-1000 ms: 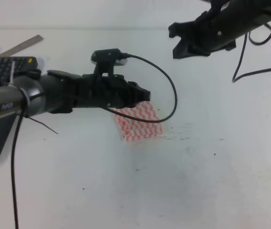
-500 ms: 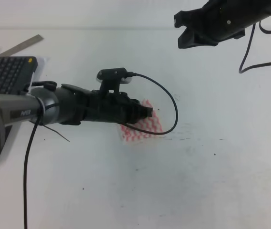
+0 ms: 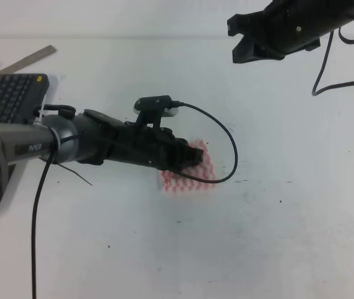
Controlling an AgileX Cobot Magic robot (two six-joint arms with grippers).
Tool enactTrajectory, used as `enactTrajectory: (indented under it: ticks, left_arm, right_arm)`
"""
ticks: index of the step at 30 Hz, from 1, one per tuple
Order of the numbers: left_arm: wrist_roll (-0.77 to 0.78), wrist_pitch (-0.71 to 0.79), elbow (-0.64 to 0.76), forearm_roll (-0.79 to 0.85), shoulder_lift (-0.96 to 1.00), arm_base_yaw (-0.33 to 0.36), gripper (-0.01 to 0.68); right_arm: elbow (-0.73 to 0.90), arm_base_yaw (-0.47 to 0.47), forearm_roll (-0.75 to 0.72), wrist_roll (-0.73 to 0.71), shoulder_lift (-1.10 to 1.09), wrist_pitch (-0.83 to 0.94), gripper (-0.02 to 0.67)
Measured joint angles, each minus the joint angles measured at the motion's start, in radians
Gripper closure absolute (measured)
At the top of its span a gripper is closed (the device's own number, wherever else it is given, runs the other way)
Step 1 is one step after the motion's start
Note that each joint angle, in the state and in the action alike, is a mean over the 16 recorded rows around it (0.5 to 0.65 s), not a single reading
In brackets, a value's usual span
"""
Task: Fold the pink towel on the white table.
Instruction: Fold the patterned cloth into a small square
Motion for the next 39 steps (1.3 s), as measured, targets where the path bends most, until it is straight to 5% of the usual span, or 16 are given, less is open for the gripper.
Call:
enactTrajectory:
  ticks: [16, 28, 35, 39]
  left_arm:
    - [0.008, 0.033, -0.001, 0.015, -0.078, 0.002, 0.669]
    - [0.027, 0.181, -0.039, -0.016, -0.174, 0.094, 0.489]
    - [0.014, 0.285, -0.056, 0.002, -0.247, 0.184, 0.516]
    - [0.011, 0.27, -0.037, 0.029, -0.338, 0.215, 0.597]
  right_arm:
    - [0.0, 0.0, 0.002, 0.0, -0.002, 0.0, 0.668]
    - [0.0, 0.0, 0.005, -0.018, -0.034, 0.016, 0.667]
    - [0.03, 0.0, -0.001, -0.035, -0.115, 0.029, 0.667]
    - [0.096, 0.0, -0.014, -0.042, -0.203, 0.014, 0.667]
